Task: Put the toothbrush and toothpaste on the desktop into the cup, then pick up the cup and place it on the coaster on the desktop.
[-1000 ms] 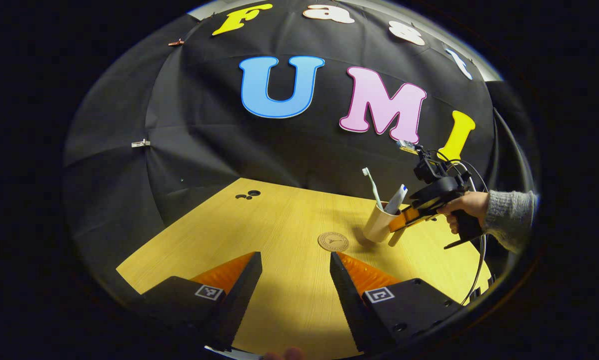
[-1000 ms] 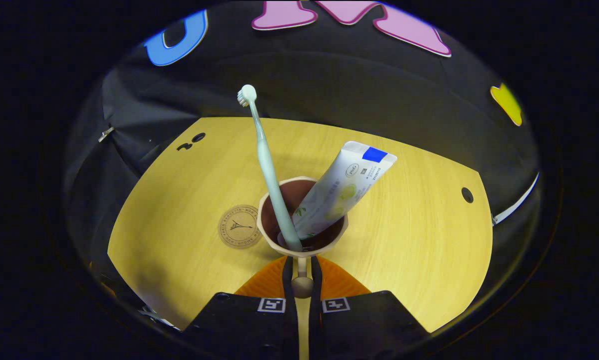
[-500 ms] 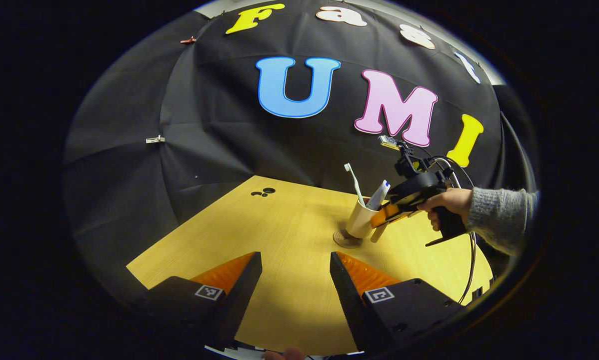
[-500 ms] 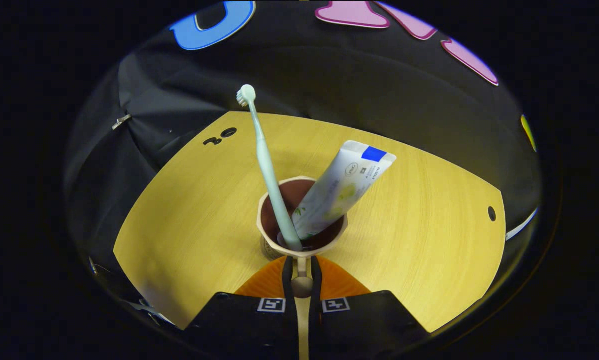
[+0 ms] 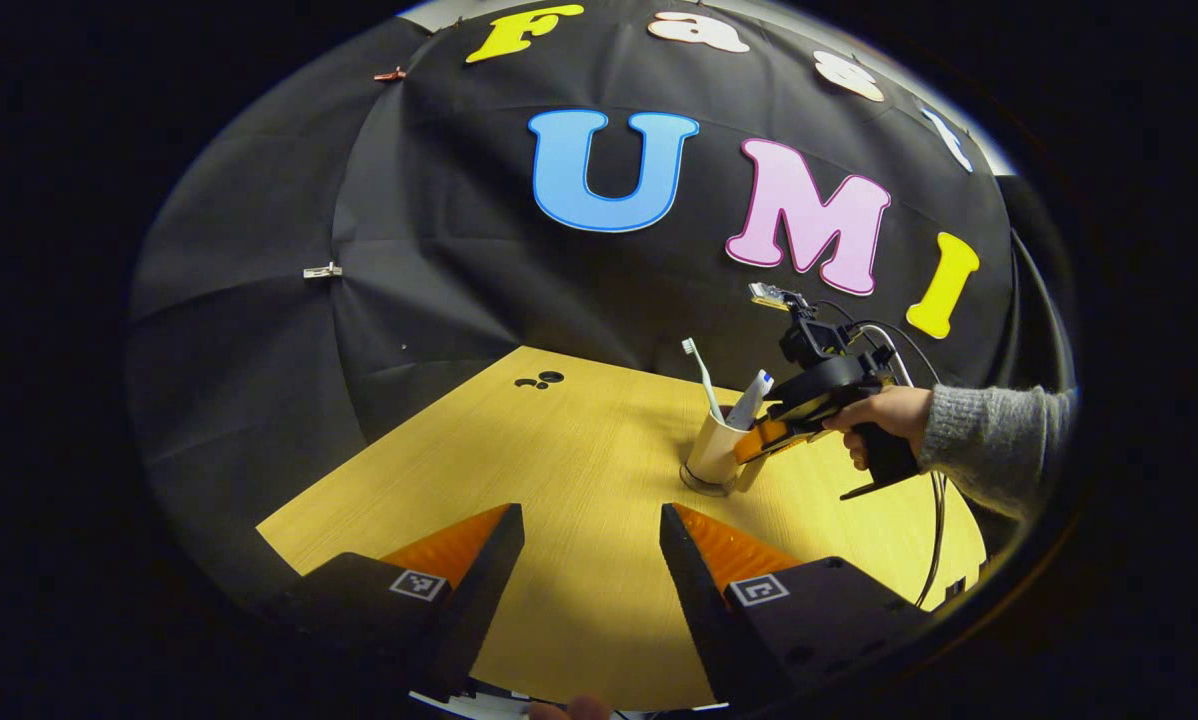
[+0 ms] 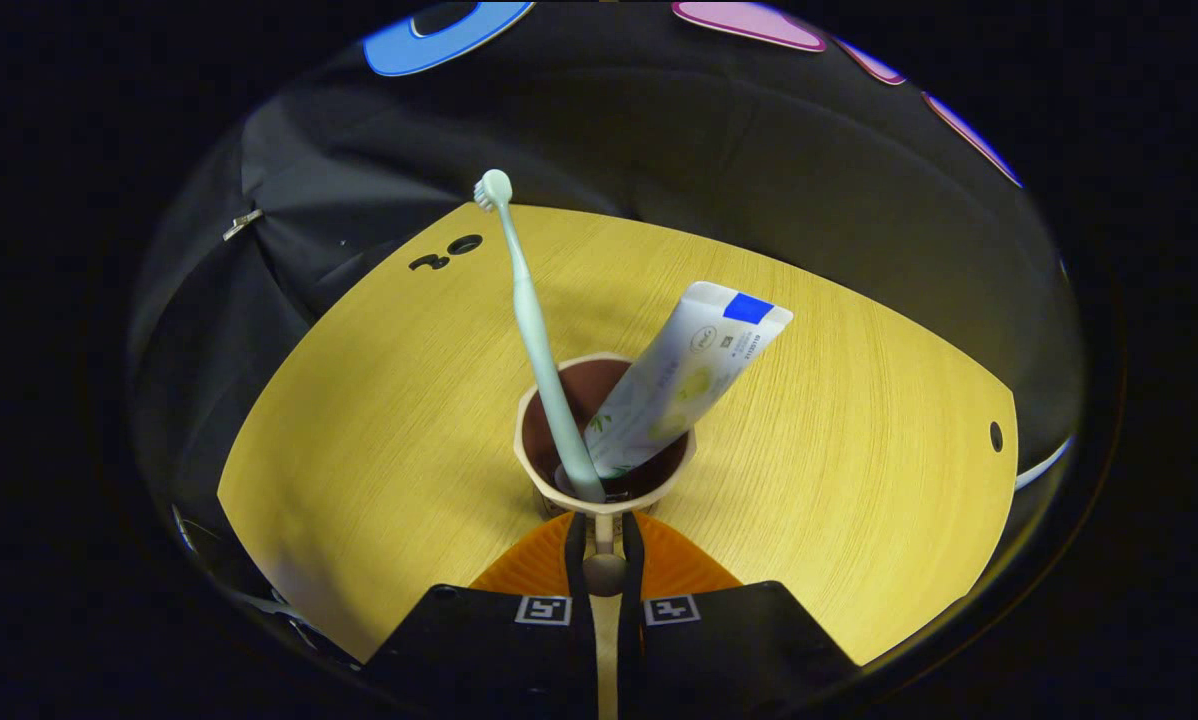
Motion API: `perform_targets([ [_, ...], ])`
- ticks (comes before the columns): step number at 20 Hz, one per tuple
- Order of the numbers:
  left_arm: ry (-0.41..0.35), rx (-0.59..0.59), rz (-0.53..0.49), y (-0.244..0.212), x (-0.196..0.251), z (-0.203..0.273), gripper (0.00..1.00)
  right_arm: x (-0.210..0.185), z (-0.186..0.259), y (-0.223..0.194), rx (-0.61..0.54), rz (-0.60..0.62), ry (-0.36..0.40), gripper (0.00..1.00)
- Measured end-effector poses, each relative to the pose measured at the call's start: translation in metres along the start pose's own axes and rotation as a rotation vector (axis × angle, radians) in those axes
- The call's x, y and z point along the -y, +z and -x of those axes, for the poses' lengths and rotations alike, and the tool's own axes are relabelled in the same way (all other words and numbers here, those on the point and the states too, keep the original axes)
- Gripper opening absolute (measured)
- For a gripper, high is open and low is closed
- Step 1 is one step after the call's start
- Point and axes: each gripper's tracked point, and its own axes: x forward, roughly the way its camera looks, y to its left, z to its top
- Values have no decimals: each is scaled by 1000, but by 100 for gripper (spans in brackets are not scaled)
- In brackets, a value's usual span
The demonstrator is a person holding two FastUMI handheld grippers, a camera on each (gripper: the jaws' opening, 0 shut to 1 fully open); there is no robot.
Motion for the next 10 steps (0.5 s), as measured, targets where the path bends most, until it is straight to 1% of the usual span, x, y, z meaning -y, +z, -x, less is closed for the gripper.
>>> perform_targets([
  [7, -2, -5, 9, -1, 0, -6, 88, -2, 0, -1, -15, 47, -18, 12],
  [10, -1, -5, 8, 0, 0, -6, 88, -1, 1, -1, -26, 32, -13, 17],
])
